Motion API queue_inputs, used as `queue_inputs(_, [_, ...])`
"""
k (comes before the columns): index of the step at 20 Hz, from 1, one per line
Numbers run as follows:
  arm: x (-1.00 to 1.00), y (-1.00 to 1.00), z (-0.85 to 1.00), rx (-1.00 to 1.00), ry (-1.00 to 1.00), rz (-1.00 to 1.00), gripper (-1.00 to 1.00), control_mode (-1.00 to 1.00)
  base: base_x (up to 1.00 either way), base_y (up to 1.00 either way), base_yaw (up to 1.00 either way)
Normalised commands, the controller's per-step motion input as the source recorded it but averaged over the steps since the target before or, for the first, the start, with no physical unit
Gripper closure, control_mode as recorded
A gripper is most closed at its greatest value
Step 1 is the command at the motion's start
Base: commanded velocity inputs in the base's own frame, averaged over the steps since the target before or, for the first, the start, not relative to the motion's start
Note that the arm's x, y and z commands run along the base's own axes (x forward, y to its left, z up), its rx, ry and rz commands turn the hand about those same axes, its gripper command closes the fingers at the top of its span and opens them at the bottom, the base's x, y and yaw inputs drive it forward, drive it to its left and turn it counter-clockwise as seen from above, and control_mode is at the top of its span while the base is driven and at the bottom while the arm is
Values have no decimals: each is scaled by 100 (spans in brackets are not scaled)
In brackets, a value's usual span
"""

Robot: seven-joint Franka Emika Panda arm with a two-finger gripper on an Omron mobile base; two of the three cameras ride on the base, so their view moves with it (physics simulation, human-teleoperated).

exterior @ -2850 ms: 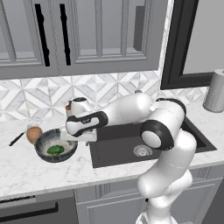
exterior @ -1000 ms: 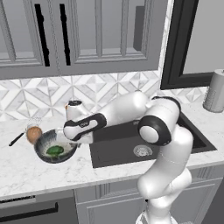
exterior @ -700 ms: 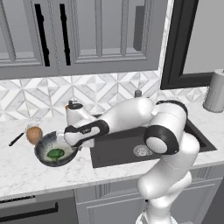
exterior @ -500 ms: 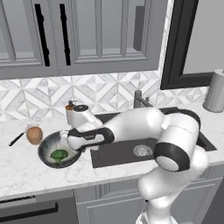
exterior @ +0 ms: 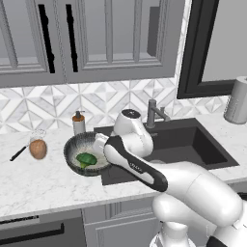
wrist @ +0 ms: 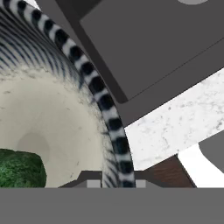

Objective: Pick the broccoli from the sink and place it in the bowl. Then pick the bowl and place it in the microwave. Then close the microwave door and press the start button.

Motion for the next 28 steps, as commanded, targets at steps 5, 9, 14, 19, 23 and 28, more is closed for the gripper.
queue_inputs(5, [-64, -72, 90, 17, 0, -26, 100, -100, 0, 0, 0])
queue_inputs(9, [-64, -68, 71, 16, 0, -26, 100, -100, 0, 0, 0])
queue_inputs(14, [-27, -64, 66, 13, 1, -27, 100, -100, 0, 0, 0])
queue_inputs(19, [-5, -49, 85, 3, 17, -21, 100, -100, 0, 0, 0])
queue_inputs(23, [-16, -45, 71, 4, 23, -17, 100, -100, 0, 0, 0])
queue_inputs(28, [-29, -42, 50, 1, 16, -15, 100, -100, 0, 0, 0])
